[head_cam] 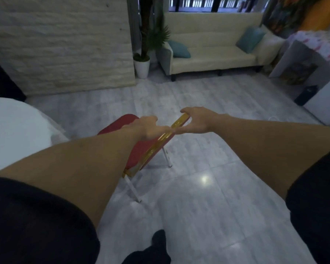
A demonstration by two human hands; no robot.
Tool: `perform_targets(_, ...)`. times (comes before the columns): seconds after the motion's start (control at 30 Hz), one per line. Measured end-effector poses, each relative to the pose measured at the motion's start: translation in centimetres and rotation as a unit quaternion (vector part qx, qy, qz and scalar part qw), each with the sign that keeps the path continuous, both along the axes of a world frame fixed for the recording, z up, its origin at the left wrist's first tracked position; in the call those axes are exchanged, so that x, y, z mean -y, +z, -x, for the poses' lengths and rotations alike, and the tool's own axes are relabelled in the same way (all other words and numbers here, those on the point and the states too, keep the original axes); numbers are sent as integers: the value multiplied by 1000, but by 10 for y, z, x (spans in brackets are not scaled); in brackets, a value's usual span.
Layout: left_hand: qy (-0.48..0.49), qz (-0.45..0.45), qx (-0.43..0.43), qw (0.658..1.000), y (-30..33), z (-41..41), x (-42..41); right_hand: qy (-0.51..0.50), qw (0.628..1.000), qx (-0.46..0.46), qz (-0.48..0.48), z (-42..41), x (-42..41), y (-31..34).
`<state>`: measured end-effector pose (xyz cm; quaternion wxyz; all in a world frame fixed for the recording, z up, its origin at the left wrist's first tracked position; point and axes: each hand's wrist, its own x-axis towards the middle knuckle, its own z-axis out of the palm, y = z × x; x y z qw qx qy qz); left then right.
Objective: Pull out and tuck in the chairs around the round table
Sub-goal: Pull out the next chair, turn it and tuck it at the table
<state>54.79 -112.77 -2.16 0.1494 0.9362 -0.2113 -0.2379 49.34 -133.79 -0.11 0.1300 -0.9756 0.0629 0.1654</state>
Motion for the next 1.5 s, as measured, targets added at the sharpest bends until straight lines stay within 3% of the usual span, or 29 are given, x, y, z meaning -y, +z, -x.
perform_targets(0.23, 29, -40, -72, 996, -36, -17, 20, 109, 993, -49, 20, -65, 28, -33)
perform_targets(0.5, 132, -31, -126, 983, -90, -19, 44, 266, 956, -103, 74, -123, 51, -75)
perform_targets(0.8, 263, 7, -76, 962, -134, -12, 66, 412, 908, -59, 43, -152, 55, -115)
perform_targets(1.07, 286, -29, -23, 958, -138, -11, 73, 475, 877, -51, 44, -168, 61, -120)
perform_targets(1.3, 326, -41, -25, 944, -138, -11, 81, 526, 847, -63, 49, -187, 59, -113)
perform_targets(1.5, 407, -32, -45, 912, -137, -15, 100, 580, 811, -65, 47, -219, 54, -113)
